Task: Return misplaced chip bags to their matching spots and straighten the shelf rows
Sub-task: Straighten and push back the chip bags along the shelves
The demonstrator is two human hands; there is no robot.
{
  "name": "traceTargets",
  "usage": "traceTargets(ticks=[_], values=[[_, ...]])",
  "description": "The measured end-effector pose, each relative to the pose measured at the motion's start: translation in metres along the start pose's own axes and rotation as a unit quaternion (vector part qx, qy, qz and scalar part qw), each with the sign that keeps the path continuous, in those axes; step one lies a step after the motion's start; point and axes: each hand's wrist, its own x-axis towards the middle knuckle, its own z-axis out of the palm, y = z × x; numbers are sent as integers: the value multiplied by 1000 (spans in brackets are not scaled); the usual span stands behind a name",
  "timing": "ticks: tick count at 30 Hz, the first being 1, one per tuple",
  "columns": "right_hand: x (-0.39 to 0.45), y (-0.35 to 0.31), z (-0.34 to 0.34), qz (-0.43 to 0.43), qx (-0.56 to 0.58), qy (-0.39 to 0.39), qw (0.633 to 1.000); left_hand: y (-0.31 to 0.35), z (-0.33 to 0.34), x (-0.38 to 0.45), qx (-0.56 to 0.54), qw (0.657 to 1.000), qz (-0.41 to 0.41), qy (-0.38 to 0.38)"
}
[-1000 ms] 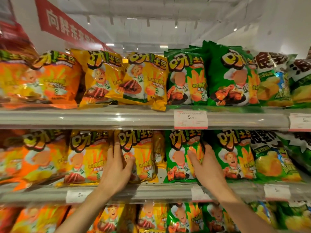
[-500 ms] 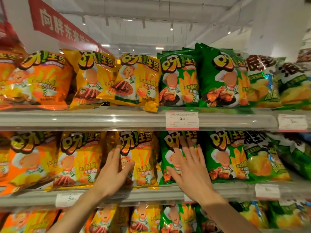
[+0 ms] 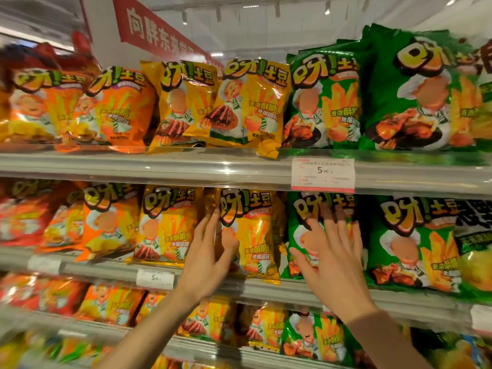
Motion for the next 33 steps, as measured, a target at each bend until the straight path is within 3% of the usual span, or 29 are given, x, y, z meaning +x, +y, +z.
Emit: traceTargets(ticks=[8, 17, 26, 33], values=[[-14, -62, -13, -31, 151, -26, 988, -15, -38, -29, -13, 999, -22, -21], [-38, -196, -21, 51, 265, -103, 957, -91, -141, -67, -105, 993, -47, -37], [-48, -384, 17, 125, 406, -171, 889, -204, -289, -120, -150, 981, -112, 40], [-11, -499, 49, 85, 499, -242, 828, -280, -382, -117, -149, 966, -170, 122]])
